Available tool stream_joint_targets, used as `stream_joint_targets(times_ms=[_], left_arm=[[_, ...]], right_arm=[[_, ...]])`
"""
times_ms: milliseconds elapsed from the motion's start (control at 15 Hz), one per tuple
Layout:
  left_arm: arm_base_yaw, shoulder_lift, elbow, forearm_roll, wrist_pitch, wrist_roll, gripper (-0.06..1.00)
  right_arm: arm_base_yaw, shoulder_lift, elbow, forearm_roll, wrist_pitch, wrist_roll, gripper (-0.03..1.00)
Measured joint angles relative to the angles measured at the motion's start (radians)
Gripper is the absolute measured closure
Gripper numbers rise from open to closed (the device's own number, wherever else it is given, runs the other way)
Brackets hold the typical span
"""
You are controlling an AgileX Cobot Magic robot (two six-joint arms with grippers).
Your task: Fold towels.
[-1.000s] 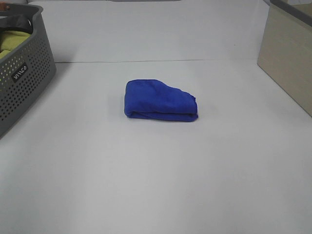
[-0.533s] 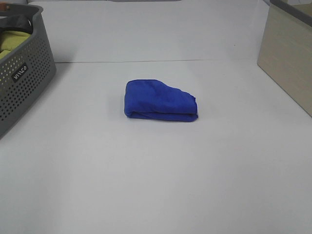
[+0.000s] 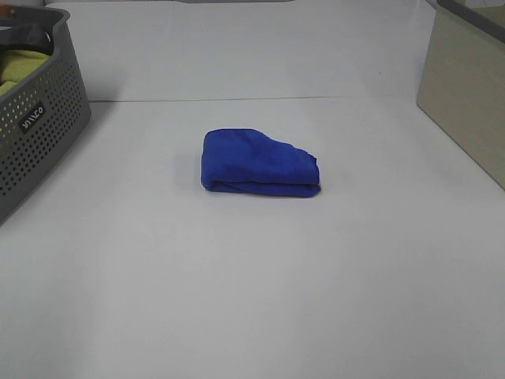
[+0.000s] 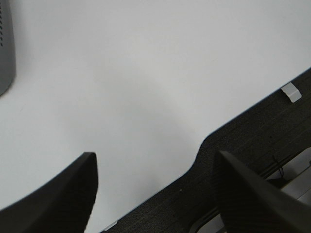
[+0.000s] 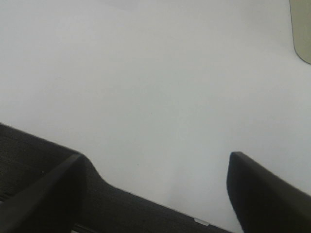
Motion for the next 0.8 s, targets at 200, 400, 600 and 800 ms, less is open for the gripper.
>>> stream_joint_targets(times_ms=[200,400,600,800], left_arm=[[0.0,0.0,0.0,-0.001,-0.001,0.02,0.3],[0.0,0.0,0.0,-0.003,-0.001,0.057,0.3],[0.0,0.0,0.0,-0.004,-0.001,0.07,0.3],[0.0,0.0,0.0,-0.004,-0.001,0.07,0.3]], right_arm=[[0.0,0.0,0.0,0.0,0.0,0.0,0.21],[0.0,0.0,0.0,0.0,0.0,0.0,0.21],[0.0,0.0,0.0,0.0,0.0,0.0,0.21],[-0.002,0.0,0.0,0.0,0.0,0.0,0.21]])
